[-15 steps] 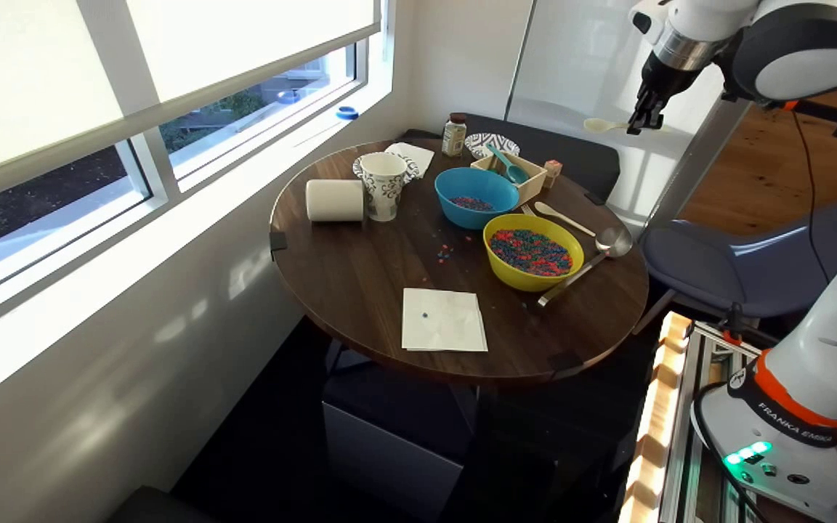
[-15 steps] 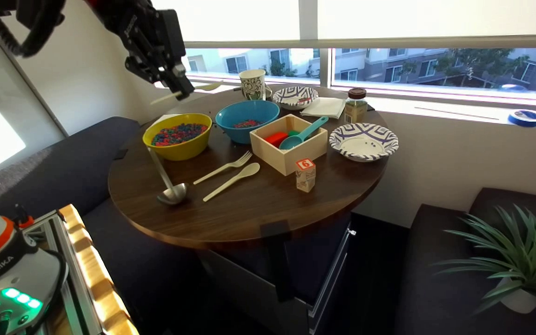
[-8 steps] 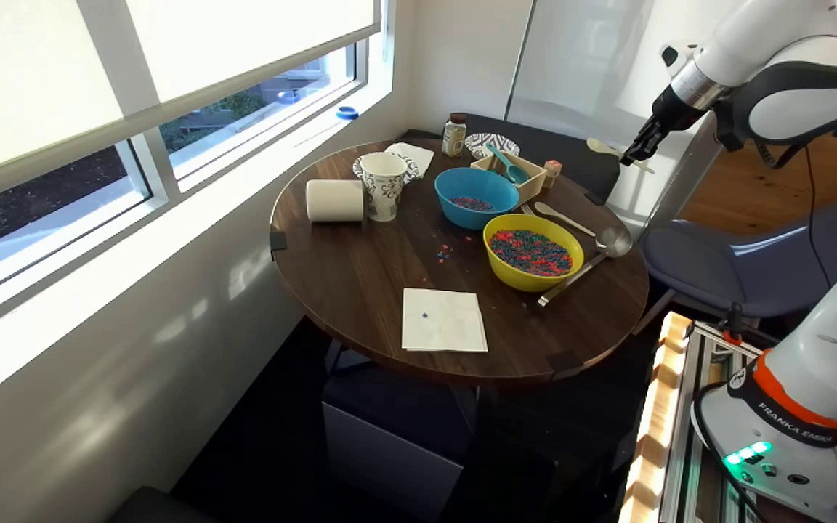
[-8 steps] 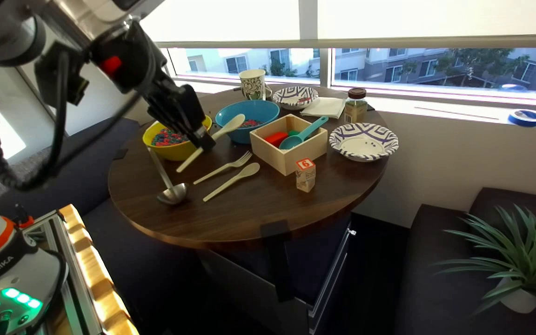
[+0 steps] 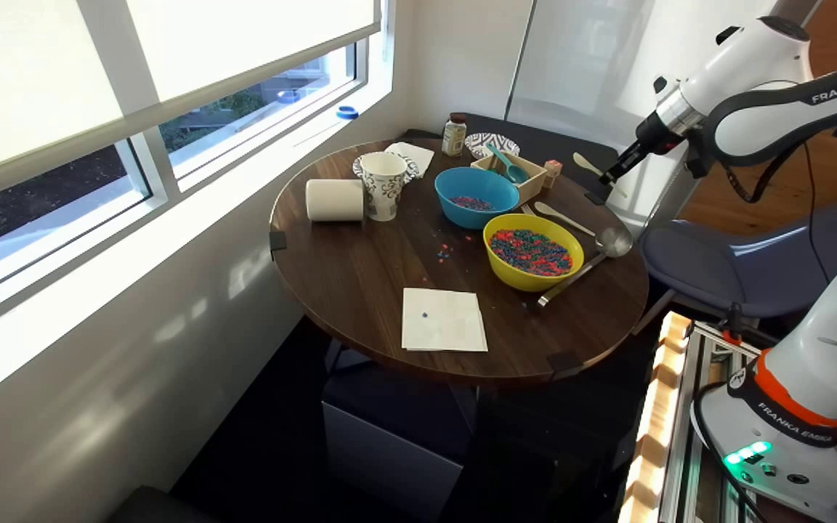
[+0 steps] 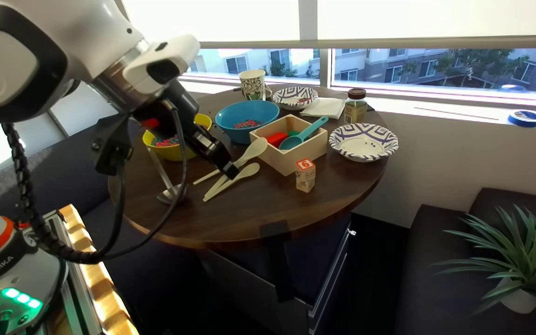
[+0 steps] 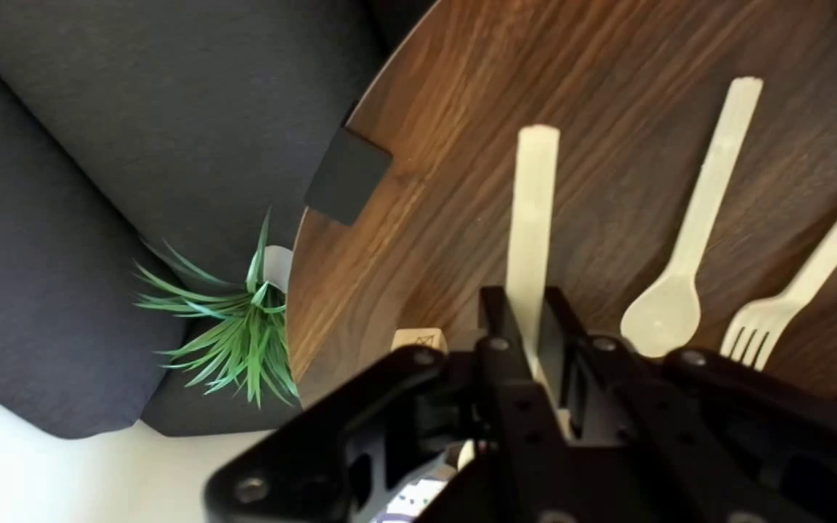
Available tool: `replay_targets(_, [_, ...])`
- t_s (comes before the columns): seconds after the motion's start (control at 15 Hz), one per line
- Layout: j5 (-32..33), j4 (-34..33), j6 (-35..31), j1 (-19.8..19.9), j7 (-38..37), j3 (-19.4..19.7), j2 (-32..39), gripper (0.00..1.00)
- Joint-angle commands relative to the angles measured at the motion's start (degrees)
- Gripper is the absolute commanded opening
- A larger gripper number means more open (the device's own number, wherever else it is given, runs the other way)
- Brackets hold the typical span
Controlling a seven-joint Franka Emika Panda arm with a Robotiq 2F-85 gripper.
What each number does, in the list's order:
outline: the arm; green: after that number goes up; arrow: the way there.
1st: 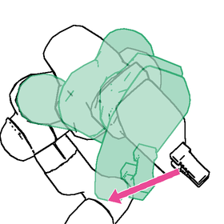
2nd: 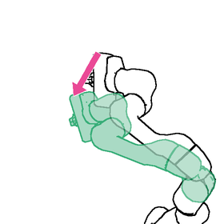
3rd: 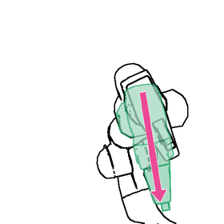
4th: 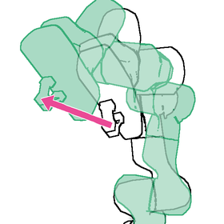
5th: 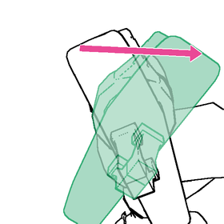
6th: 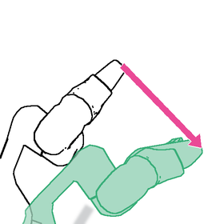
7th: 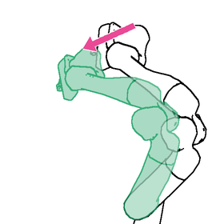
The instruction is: Pick up the spoon in the yellow bowl and use to to move a spoon of the yellow bowl's content into the blue content before putting the spoon to the right far right of the table near the wooden box
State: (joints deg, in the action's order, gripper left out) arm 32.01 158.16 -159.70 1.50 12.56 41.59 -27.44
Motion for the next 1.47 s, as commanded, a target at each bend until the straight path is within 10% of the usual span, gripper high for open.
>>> replay_targets(0.0, [-4.56, -0.34, -1.34, -5.58, 2.12, 4.56, 4.02, 0.03])
replay_targets(0.47, [-24.71, -2.40, -0.26, -3.33, 16.47, -0.32, 12.16, 0.03])
replay_targets(0.87, [-26.42, -5.70, 1.26, -6.98, 18.37, 1.52, 17.52, 0.03])
replay_targets(0.93, [-26.90, -6.18, 1.93, -7.57, 18.63, 1.56, 18.05, 0.39])
replay_targets(1.13, [-24.18, -7.79, 3.44, -7.41, 16.46, -0.49, 18.67, 0.55])
replay_targets(1.4, [-21.12, -9.31, 11.46, 1.99, 15.67, -14.10, 12.77, 0.84])
